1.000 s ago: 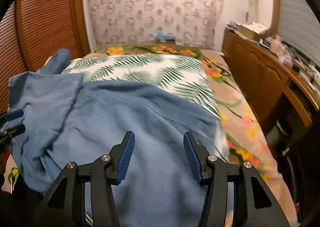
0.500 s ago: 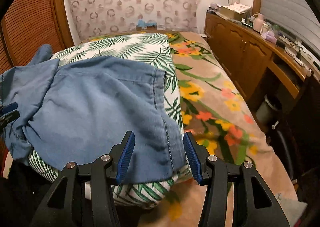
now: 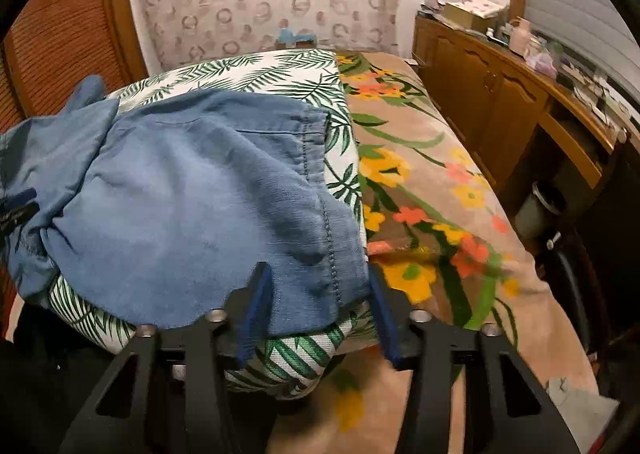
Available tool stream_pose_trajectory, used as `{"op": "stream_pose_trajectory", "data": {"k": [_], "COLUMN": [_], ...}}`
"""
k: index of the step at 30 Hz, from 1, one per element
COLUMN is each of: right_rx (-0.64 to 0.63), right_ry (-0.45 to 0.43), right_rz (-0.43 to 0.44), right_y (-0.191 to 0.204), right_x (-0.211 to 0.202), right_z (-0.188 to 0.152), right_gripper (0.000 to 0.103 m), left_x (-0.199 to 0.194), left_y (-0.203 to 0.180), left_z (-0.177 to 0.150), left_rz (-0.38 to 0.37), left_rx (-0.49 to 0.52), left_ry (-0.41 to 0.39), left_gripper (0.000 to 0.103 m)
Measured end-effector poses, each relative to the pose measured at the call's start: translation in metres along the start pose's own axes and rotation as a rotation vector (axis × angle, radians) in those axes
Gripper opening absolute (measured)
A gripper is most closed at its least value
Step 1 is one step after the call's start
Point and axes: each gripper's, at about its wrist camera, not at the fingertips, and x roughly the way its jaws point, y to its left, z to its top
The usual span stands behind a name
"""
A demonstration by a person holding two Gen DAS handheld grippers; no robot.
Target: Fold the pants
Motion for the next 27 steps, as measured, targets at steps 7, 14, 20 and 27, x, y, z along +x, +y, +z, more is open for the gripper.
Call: {"op": "stream_pose_trajectory", "data": {"k": [7,14,20,27], "right_rx": [0.003,0.016,0.013,-0.031], "right_ry": [-0.007,-0.064,-0.137,-0.206], "right_rz": [0.010,0.054,0.086,0.119], "right_y": [-0.004,-0.002,0.001,0.016], "right_x": [-0.001,-0.010,-0.029,-0.048], "right_z": [-0.001,0.000,0.010,0.027], "right_gripper": [0.017,0.012,0.011,0.010], "left_x": [-0.001,-0.013,-0.034,-0.061], "left_y": [-0.001,-0.006,-0.012,-0.012], "left_z": [0.000,0.005,0.012,0.021], "left_rz": [-0.004,-0.005,0.024,0.065], "left_rx": [-0.004,-0.012,-0.014,-0.023], "left_ry": [-0.002,-0.025,-0.067,-0.140], "left_gripper": [0.078,0.078,0.078,0.078]}}
